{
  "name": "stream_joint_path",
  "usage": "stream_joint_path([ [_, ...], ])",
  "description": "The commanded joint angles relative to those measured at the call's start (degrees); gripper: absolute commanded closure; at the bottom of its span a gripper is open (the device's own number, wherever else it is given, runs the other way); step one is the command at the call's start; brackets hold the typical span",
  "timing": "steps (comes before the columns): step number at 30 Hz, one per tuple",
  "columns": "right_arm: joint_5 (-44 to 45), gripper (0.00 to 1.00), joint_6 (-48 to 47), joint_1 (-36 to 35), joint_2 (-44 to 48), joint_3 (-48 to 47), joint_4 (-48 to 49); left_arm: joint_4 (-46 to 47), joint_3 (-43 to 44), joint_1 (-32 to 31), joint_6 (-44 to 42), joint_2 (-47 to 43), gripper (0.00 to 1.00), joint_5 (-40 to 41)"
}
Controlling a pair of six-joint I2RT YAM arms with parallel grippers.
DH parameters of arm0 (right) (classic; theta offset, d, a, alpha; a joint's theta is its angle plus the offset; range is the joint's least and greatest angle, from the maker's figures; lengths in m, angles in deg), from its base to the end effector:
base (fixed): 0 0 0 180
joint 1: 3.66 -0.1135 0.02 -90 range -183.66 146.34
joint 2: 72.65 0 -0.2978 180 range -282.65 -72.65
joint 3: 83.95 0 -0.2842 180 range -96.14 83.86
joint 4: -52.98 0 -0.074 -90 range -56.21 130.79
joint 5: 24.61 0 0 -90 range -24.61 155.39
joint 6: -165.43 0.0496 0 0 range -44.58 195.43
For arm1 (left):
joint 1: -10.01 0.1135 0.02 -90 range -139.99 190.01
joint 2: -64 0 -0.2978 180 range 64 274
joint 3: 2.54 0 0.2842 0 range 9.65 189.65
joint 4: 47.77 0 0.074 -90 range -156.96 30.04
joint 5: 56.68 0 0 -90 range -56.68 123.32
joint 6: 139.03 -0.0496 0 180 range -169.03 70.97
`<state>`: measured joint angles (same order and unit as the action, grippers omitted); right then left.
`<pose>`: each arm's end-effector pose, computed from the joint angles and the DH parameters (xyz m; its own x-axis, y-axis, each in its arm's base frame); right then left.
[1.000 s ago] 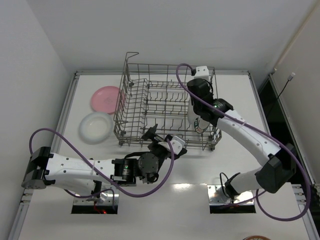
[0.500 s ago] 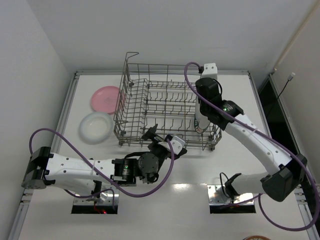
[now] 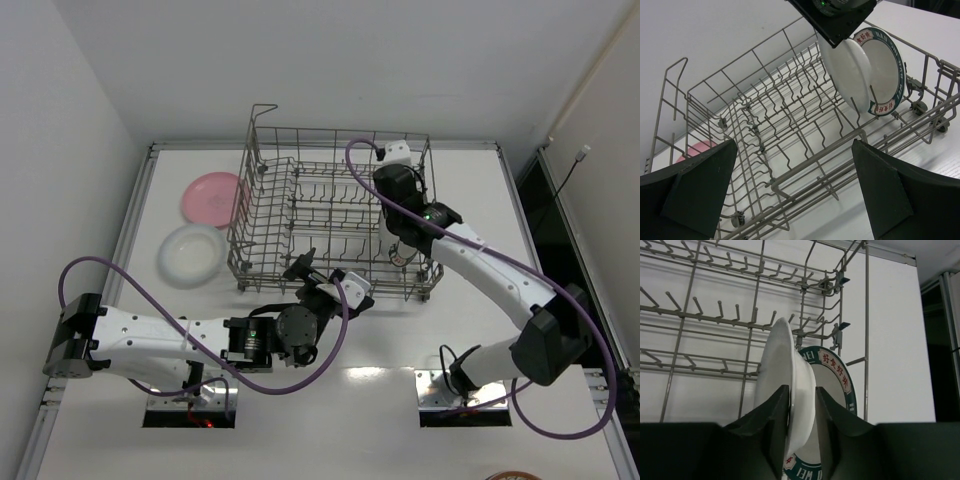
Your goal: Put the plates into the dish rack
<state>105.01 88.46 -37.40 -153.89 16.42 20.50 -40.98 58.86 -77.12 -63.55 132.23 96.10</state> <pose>0.3100 0.1690 0.3370 -0.4515 -0.0927 -0.8874 0.1161 0.9800 -0.1615 0.0585 -0.2859 0.3562 0.1033 0.2291 -0.9679 0.3991 0.8818 0.2513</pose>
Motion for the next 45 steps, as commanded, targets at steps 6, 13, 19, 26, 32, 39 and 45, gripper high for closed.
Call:
stream_joint_path([
  [6,-0.24,0.56,3.3,0.25,-1.56,1.26,3.69,2.64,-0.61,-0.58,0.81,-1.61,0.0,-0.38],
  [13,-0.24,0.44,5.06,0.25,-2.09,1.26,2.55,3.25,-1.13,-0.58,0.81,-0.38,0.0,-0.38],
  [19,-2.78,0.34,8.14,-0.89,3.79,1.26,2.45,8.85,-3.32,-0.58,-1.55,0.33,0.0,3.74],
  [26,-20.09,0.22,6.92,-0.89,12.59,5.39,10.27,-0.79,2.0,8.59,4.45,-2.47,0.0,9.55],
  [32,-24.67,0.21,4.63,-0.37,8.99,4.34,8.96,-29.0,11.18,35.34,37.89,-8.98,0.0,-11.97],
  [39,-32.93,0.21,-0.11,-0.89,4.33,0.03,4.83,-41.47,16.36,49.22,49.57,-4.78,0.0,-14.88],
  [45,-35.57,0.19,-1.96,-0.19,8.36,3.19,5.62,-48.15,16.45,57.59,57.67,-2.67,0.0,-16.81],
])
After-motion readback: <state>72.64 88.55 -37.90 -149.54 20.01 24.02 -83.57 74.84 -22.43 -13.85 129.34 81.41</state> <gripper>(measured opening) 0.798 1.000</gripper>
